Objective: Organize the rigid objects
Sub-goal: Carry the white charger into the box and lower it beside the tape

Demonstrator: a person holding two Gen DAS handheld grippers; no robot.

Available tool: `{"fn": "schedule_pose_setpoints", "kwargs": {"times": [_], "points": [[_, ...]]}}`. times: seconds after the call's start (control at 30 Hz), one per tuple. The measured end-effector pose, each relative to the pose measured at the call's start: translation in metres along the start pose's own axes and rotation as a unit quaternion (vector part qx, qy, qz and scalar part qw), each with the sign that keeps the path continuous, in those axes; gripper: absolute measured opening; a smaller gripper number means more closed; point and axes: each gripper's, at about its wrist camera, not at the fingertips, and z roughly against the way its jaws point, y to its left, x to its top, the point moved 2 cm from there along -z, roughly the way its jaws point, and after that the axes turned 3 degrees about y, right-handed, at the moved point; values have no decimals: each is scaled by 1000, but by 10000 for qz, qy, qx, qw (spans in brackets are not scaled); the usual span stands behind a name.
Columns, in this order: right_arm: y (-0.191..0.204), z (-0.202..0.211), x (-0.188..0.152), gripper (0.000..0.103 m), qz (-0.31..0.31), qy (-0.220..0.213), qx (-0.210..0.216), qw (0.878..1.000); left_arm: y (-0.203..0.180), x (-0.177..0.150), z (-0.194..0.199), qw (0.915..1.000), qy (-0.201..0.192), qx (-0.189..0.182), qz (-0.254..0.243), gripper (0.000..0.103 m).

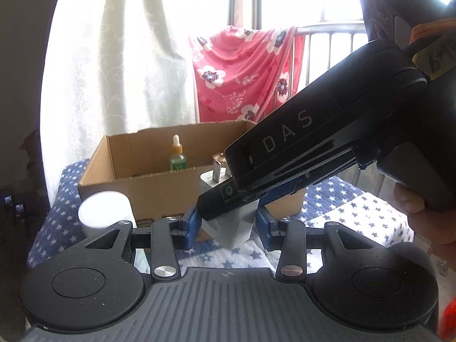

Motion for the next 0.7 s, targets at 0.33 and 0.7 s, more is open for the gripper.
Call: {"fn": "schedule_pose_setpoints", "kwargs": {"times": [0.33, 0.7], "points": [[-27, 5, 83, 38, 68, -187, -63, 9998, 11, 92, -53, 9987, 338, -369, -73, 42], [-108, -94, 124, 37, -643, 919, 241, 9934, 45, 112, -181, 9716, 2192, -440, 779, 42]]}}
